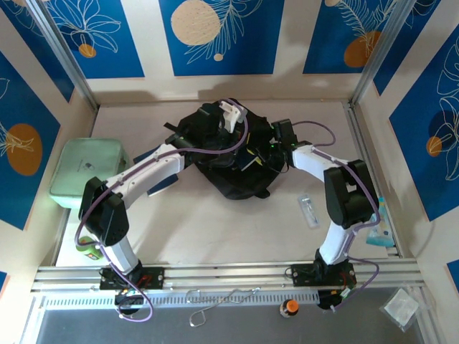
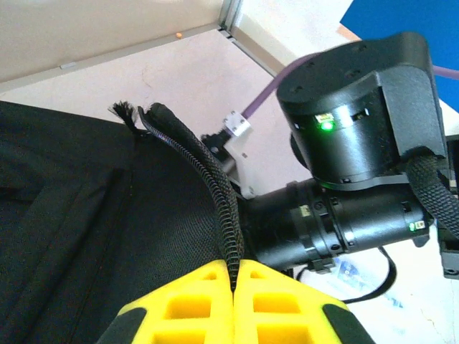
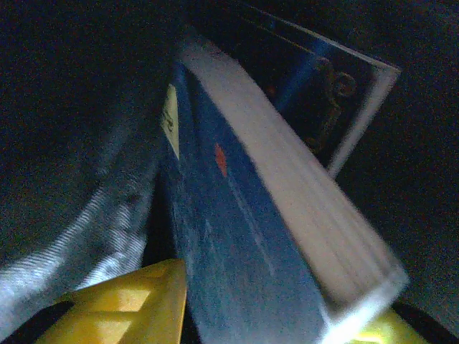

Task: Pack the student bag
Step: Place the book in the student bag.

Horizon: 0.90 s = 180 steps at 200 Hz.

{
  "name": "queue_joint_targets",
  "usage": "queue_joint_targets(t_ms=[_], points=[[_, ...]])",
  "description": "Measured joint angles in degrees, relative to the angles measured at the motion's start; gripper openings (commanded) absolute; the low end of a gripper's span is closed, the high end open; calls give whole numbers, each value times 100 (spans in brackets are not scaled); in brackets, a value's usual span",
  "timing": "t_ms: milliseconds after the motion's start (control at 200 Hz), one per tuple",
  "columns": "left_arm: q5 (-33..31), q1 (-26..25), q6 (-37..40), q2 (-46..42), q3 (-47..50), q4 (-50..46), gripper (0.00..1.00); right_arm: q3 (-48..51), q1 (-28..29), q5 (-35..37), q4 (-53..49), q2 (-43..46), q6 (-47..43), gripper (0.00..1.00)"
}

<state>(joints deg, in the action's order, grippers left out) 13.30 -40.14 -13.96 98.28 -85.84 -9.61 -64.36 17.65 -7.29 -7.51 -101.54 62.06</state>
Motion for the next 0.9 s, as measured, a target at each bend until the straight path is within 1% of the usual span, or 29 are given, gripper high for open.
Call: queue_joint_targets(t_ms=[150, 280, 410, 610, 665, 820, 900], points=[[4, 0, -81, 2, 22, 63, 0, 138, -52, -28, -249, 94, -98, 43], [20, 0, -109, 2, 22, 66, 0, 151, 15, 9, -413, 94, -164, 45], [22, 0, -127, 2, 22, 66, 0, 144, 79, 92, -566, 79, -205, 45], [66, 0, -221, 4, 22, 66, 0, -50, 155, 214, -780, -205, -203, 46], [70, 0, -229, 4, 22, 66, 0, -72, 179, 240, -824, -260, -205, 43], [111, 0, -229, 13, 22, 66, 0, -162, 190, 114, -798, -463, -240, 22], [136, 0, -234, 20, 22, 66, 0, -339, 190, -85, -734, -680, -273, 18]])
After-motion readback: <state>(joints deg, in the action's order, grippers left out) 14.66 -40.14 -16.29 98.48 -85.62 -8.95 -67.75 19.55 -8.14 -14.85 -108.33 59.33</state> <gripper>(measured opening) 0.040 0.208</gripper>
